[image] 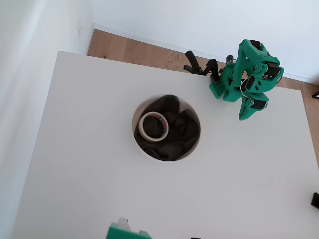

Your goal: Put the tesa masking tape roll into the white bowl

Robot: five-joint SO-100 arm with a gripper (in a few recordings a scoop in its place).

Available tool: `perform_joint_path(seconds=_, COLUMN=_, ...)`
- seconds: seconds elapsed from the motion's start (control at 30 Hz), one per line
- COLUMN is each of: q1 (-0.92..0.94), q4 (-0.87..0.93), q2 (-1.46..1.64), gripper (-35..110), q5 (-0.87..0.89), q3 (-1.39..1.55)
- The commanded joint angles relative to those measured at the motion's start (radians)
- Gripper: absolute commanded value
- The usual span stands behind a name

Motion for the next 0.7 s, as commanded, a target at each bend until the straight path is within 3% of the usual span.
perform_joint_path(seconds=0.0, q1=-0.031, q4=-0.003, q2=0.1, gripper=-8, q5=0.023, q3=0.08)
perform_joint_path(seconds=0.37, q1=-0.051, q4=0.066, q2=0.345, gripper=-8, q5=0.026, q3=0.253)
perform_joint_path(seconds=0.67, q1=-0.046, q4=0.071, q2=0.345, gripper=-8, q5=0.018, q3=0.256)
